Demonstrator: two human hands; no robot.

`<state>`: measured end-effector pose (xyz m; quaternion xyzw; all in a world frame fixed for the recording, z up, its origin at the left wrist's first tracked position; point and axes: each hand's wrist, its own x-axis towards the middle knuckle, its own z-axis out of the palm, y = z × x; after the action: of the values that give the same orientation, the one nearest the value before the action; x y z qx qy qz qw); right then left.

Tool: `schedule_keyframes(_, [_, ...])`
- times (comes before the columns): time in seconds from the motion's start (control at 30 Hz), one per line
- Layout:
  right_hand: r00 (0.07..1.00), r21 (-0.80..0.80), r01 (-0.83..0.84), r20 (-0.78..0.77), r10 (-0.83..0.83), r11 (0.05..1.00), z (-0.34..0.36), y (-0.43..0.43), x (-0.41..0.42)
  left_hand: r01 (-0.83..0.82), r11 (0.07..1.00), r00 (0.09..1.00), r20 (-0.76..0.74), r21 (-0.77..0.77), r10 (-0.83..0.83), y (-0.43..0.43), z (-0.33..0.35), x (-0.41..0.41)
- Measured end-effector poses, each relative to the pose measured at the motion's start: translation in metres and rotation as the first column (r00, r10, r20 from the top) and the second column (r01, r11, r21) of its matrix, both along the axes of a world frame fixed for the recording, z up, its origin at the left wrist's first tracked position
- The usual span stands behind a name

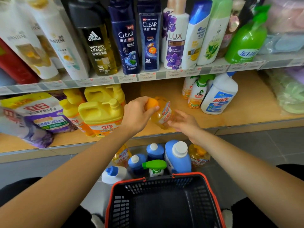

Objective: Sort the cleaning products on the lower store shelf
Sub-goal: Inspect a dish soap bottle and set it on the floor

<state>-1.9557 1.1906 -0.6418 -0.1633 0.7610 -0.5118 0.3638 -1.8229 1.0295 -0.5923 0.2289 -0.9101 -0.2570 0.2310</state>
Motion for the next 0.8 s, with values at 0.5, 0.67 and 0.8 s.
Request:
schedule_keyframes(0.5, [0.942,0.045,0.006,-0.335,0.01,0.999,-0.022,-0.057,-0.013,0.014,0.998,0.991,0.136,-0.066,-0.005,-0.052,0.012,0.033])
schedule_keyframes(0.67, [0.895,0.054,0.172,-0.426,-0.132,0.984,-0.028,-0.086,-0.008,-0.046,0.957,0.989,0.123,-0.288,0.085,-0.074,0.023,0.063])
schedule_keyframes(0.8, [0.927,0.019,0.254,-0.291,-0.237,0.967,-0.029,-0.114,-0.011,-0.064,0.932,0.953,0.256,-0.357,0.163,-0.094,0.018,0.085])
